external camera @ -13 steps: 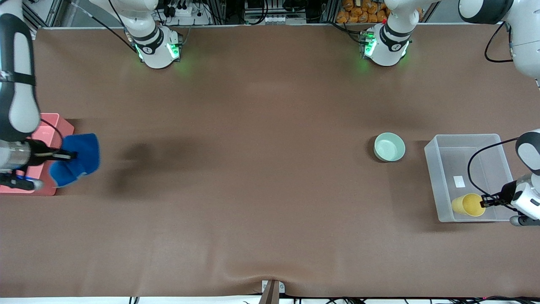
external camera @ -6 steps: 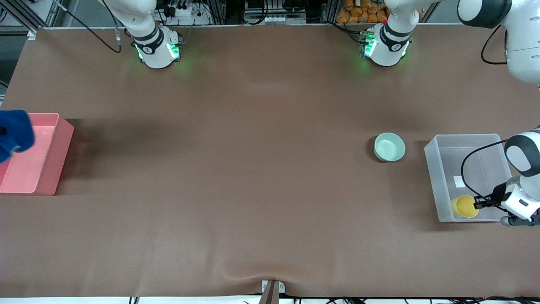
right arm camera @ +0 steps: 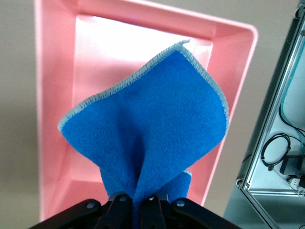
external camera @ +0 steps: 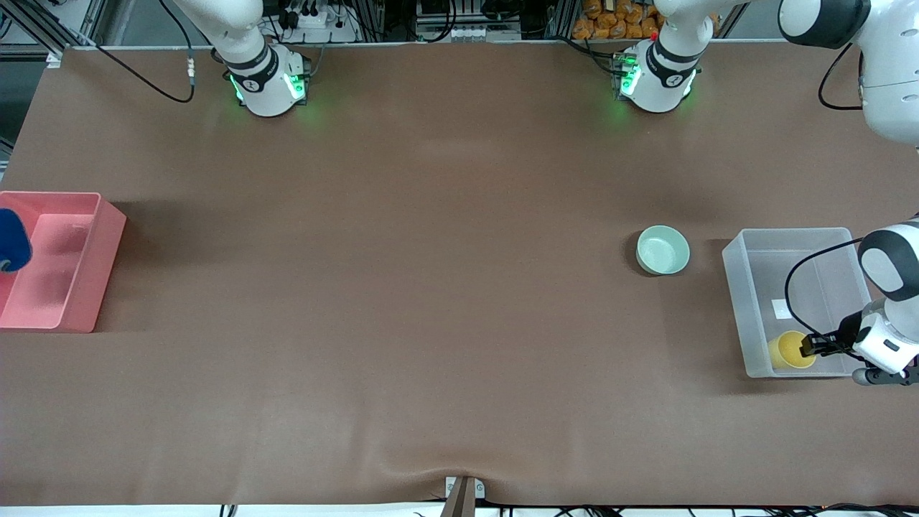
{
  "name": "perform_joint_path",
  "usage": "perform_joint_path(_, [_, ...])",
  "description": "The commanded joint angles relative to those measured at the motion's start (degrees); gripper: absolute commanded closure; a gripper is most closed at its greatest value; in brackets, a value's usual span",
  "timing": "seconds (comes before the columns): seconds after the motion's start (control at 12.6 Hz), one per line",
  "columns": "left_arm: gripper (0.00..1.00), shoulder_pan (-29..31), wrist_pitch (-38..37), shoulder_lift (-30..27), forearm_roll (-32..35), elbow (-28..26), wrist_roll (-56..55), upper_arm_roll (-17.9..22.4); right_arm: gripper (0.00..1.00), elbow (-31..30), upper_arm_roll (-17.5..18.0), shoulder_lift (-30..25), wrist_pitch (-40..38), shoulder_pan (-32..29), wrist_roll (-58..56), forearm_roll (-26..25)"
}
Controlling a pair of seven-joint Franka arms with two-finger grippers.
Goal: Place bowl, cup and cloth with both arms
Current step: 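Carry the cloth into the pink bin while the left gripper lowers the cup, then release the cloth and cup, raising both grippers away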
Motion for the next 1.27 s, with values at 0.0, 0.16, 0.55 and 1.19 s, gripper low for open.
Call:
perform_joint_path(0.0, [0.55, -0.2, -2.8, -1.8, 0.1, 0.8, 1.3, 0.3, 1.0, 1.1, 1.1, 4.2, 1.3, -2.4, -0.8, -0.8])
perform_joint_path(0.16, [0.52, -0.1, -7.5, -3.2, 2.3, 2.8, 1.3, 0.3, 1.0, 1.0, 1.2, 6.1, 2.3, -3.3, -0.8, -0.6])
perform_joint_path(0.55, [0.34, -2.0, -14.8, -7.3, 2.6, 3.0, 0.8, 0.1, 1.0, 0.9, 1.2, 8.7, 7.7, -4.7, -2.6, -0.1])
perform_joint_path(1.19, [0.0, -6.5, -16.7, -20.1, 2.6, -13.0, -7.5, -2.3, 0.0, 1.1, 1.2, 10.5, 8.2, -4.1, -2.4, -0.2])
